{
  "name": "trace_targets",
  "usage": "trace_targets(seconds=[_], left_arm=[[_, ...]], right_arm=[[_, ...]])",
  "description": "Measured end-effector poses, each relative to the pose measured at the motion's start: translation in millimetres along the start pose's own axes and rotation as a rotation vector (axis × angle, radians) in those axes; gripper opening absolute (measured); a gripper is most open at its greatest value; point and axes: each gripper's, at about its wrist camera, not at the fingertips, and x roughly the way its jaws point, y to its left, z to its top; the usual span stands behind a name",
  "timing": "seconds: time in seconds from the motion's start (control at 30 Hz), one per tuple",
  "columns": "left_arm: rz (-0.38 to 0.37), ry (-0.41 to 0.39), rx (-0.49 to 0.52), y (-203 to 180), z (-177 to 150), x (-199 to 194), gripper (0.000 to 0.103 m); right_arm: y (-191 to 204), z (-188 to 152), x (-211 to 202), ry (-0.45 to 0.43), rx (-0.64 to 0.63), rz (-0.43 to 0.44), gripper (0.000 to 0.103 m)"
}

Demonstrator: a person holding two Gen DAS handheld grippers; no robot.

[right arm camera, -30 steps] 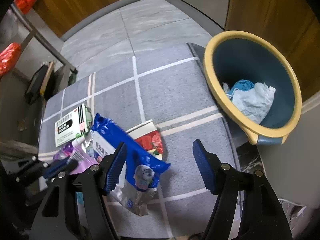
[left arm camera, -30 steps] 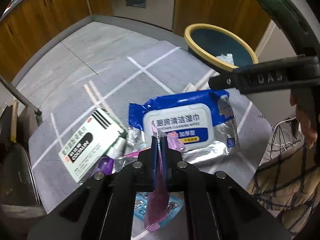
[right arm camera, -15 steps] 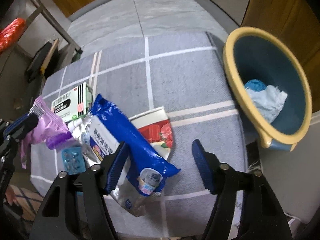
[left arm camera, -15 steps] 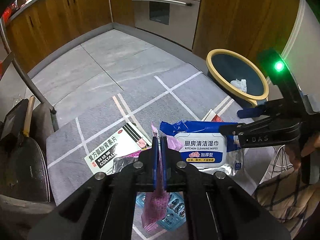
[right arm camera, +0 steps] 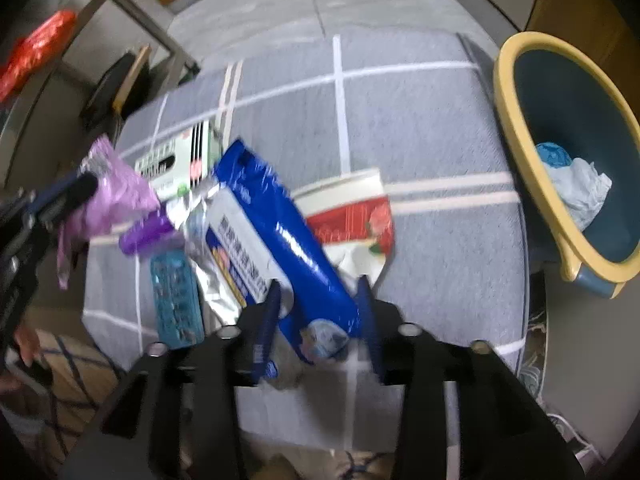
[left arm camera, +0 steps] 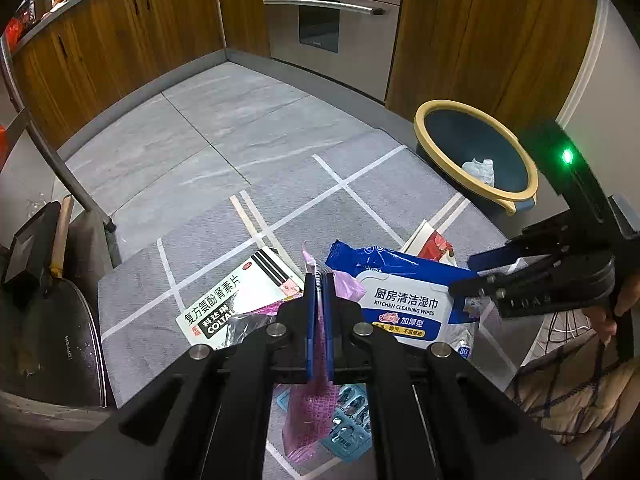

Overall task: Collect trash
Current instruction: 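Grasp the pink wrapper with the left tool while the right tool grasps the blue wipes pack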

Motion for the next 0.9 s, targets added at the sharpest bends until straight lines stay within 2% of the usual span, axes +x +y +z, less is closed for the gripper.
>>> trace_targets(seconds=[0.17,0.23,0.27,0.3,0.47,0.63,0.8,0.9], left_arm=[[0.000,-0.001,-0.002,0,2,0,0.003],[0.002,0.001,0.003,-1,1,1,0.003],[0.003,0.003,0.006,-1,1,2,0.003],[0.005,0.003,0.007,-1,1,2,0.003],[0.003,-0.004,-0.009,1,4,0,0.003],[0.015,-0.020,-0.033,8,7,-4,0.003],[0.019,-0.048,-0.060,15,10,-10,0.003],[0.023,-0.063,-0.050,12,11,-12,0.003]], right_arm=[[15,-4,13,0.035,-0.118,-0.091,0.046],[18,-4,14,0.030,-0.137,-0.098,0.044],[19,-5,14,0.031,-0.146,-0.100,0.029],[20,-5,15,0.033,-0.160,-0.116,0.023],[22,-12,7,0.052,-0.169,-0.054,0.009],[39,-20,-28,-0.054,-0.212,-0.002,0.005],[58,-17,-61,-0.199,-0.271,-0.061,0.003],[68,-12,-72,-0.245,-0.284,-0.070,0.003]])
